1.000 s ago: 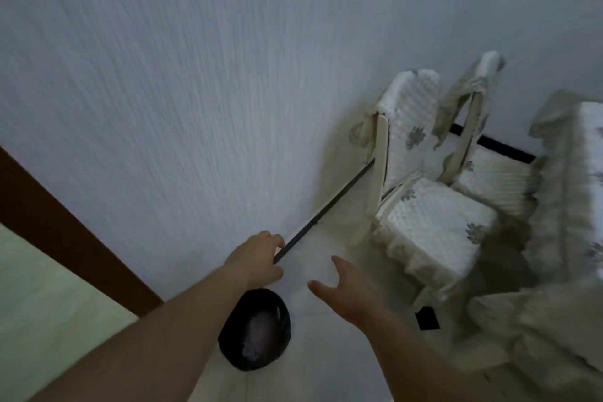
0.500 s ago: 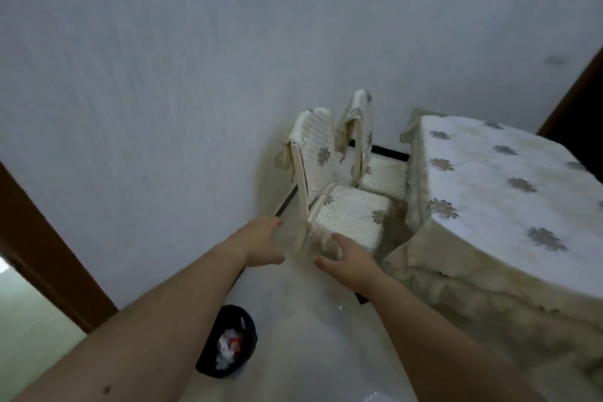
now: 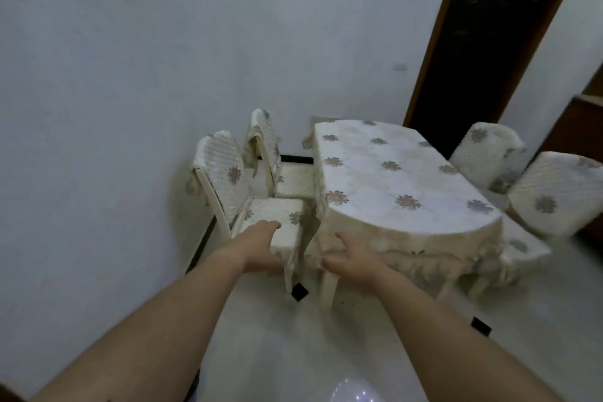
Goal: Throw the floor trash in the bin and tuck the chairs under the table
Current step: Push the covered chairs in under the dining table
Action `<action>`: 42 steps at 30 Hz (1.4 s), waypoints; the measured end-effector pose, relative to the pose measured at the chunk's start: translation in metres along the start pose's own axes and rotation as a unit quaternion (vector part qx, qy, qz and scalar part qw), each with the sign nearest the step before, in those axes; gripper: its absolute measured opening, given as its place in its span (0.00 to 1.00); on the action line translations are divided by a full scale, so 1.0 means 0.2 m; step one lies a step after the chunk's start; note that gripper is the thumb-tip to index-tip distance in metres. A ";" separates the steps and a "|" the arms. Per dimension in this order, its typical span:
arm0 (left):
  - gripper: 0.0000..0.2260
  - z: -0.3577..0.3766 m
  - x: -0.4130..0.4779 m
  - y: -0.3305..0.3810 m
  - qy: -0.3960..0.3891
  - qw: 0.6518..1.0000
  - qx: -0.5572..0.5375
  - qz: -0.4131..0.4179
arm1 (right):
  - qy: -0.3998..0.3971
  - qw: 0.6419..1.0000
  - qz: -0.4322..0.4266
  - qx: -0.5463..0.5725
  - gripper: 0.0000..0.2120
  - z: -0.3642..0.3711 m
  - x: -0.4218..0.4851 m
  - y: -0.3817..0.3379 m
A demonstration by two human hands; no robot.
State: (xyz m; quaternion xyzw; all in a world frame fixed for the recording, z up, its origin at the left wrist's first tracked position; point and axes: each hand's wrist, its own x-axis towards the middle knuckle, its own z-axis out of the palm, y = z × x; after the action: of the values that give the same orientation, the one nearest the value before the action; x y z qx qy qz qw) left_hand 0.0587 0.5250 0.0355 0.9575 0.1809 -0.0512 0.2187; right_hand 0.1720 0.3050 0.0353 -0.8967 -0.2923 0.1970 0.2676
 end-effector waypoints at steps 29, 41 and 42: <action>0.34 0.59 0.13 2.38 -0.030 0.967 0.145 0.206 | 0.131 0.975 0.158 -0.088 0.33 -1.35 -1.21 1.43; 0.33 1.01 0.25 3.16 -0.046 0.933 0.170 0.314 | 0.159 0.950 0.254 -0.092 0.35 -1.68 -1.58 2.05; 0.32 1.04 0.27 3.21 -0.050 0.930 0.171 0.322 | 0.162 0.948 0.262 -0.085 0.35 -1.70 -1.59 2.10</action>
State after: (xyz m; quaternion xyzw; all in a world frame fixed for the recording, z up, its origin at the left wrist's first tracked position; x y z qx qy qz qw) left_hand 0.3414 -0.0876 0.0960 0.9834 -0.1600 -0.0556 0.0654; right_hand 0.2816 -0.3078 0.1136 -0.9810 -0.0156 0.0868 0.1727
